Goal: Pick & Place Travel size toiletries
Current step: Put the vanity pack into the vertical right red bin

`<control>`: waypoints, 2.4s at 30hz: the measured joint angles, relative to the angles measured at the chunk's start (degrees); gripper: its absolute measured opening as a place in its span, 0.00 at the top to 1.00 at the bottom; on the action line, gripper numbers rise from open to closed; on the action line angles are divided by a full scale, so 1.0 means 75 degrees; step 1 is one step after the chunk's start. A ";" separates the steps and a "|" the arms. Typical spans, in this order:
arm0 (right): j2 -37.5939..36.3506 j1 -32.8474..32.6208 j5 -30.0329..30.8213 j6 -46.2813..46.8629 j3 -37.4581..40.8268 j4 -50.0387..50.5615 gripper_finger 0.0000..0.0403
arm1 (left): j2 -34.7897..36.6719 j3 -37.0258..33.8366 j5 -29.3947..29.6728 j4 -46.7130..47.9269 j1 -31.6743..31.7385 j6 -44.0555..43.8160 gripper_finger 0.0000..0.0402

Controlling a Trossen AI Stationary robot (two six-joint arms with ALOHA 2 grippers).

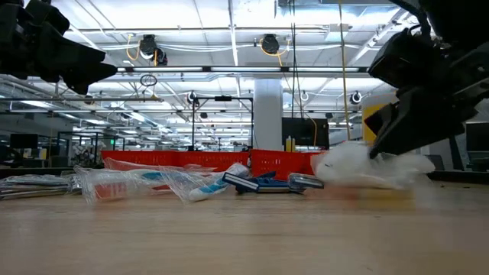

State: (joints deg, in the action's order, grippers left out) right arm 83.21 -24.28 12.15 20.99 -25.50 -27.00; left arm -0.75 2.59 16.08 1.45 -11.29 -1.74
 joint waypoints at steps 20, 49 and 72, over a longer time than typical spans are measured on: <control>-0.3548 0.2797 0.3516 -0.3405 0.0000 0.1156 1.00 | 0.0000 0.0000 0.0000 0.0000 0.0003 0.0000 0.44; -0.2498 0.5866 0.0935 -0.2107 0.0766 -0.0399 0.87 | 0.0002 0.0000 0.0000 0.0000 0.0000 -0.0002 0.44; -0.2638 0.6040 0.0337 -0.1888 0.0766 0.0109 0.54 | 0.0003 0.0000 0.0000 -0.0001 0.0001 0.0000 0.44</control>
State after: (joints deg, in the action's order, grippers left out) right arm 63.42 21.02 14.67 6.83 -19.75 -26.18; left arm -0.73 2.59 16.08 1.45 -11.28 -1.74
